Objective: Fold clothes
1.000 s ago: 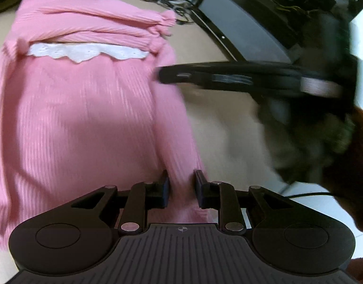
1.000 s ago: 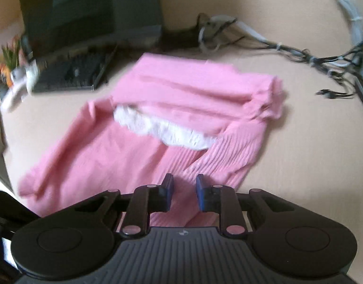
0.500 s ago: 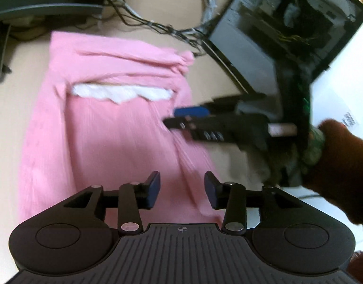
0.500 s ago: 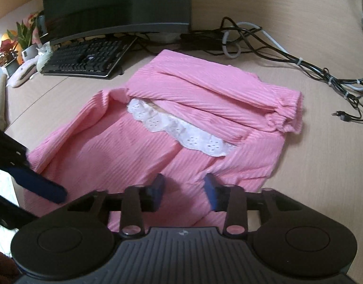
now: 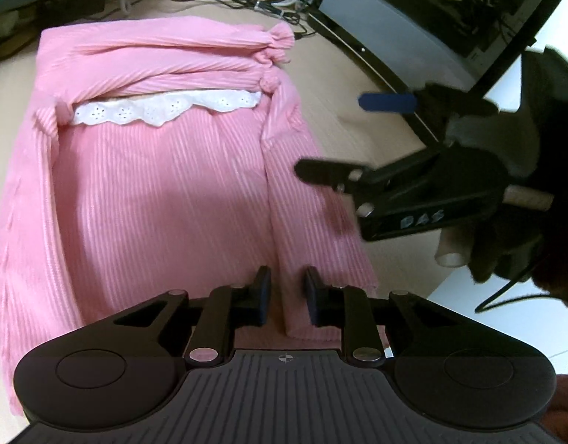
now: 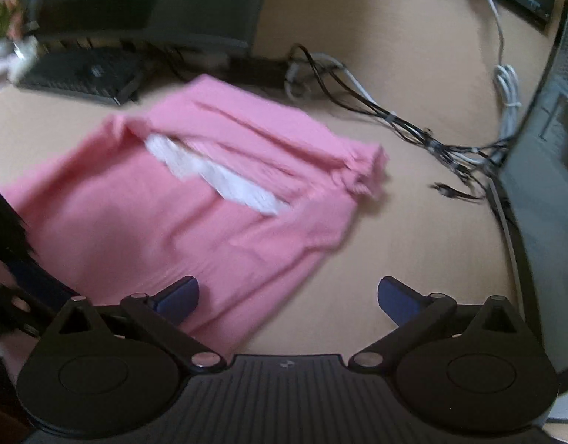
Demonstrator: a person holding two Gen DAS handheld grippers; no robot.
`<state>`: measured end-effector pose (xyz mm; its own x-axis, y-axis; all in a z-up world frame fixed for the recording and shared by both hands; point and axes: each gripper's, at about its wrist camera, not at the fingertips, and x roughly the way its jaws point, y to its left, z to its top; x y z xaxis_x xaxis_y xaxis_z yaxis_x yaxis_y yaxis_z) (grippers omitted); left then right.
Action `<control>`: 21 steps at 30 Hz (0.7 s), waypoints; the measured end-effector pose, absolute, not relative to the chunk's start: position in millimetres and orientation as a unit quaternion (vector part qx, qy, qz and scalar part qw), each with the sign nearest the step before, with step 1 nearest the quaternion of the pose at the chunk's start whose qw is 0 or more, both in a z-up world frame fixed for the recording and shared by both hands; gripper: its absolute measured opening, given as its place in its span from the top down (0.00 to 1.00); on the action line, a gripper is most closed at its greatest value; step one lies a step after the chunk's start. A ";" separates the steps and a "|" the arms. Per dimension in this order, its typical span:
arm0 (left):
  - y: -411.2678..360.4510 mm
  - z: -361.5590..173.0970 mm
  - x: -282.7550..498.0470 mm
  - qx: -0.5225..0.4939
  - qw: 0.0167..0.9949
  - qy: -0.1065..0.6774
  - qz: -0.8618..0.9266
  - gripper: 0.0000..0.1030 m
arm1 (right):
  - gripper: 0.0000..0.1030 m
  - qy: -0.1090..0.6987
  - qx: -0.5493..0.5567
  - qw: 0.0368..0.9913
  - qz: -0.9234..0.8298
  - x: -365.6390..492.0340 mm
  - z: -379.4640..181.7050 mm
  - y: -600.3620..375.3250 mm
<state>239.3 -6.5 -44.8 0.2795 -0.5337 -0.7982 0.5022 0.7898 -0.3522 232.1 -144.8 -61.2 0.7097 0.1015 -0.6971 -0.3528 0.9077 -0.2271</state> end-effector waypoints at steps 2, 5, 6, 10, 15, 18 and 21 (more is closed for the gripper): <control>-5.4 -45.3 240.5 -0.020 0.797 0.509 -0.324 0.77 | 0.00 0.356 -0.193 0.906 0.121 230.7 -64.1 -140.1; -4.7 -44.9 243.5 -0.032 0.792 0.516 -0.325 0.74 | 0.00 0.360 -0.198 0.904 0.117 232.0 -64.5 -136.7; -4.5 -44.2 245.1 -0.037 0.790 0.519 -0.325 0.73 | 0.00 0.362 -0.199 0.904 0.115 232.5 -64.5 -135.8; 14.6 -17.2 248.0 -0.055 0.801 0.489 -0.341 0.56 | 0.00 0.383 -0.175 0.899 0.119 240.4 -64.6 -139.7; 67.0 4.6 259.6 -0.041 0.850 0.455 -0.262 0.59 | 0.00 0.384 -0.156 0.902 0.123 241.2 -67.9 -144.5; 93.2 -5.5 265.2 -0.028 0.861 0.466 -0.200 0.69 | 0.00 0.376 -0.170 0.902 0.127 243.0 -68.1 -141.3; 97.1 -25.8 264.6 -0.030 0.848 0.491 -0.198 0.77 | 0.00 0.380 -0.177 0.898 0.136 249.3 -66.7 -141.9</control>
<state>264.6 97.1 -25.8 0.4389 -0.3654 -0.8209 0.3056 0.9198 -0.2460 249.3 -141.9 -66.7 0.6743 0.1088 -0.7304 -0.3783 0.9003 -0.2151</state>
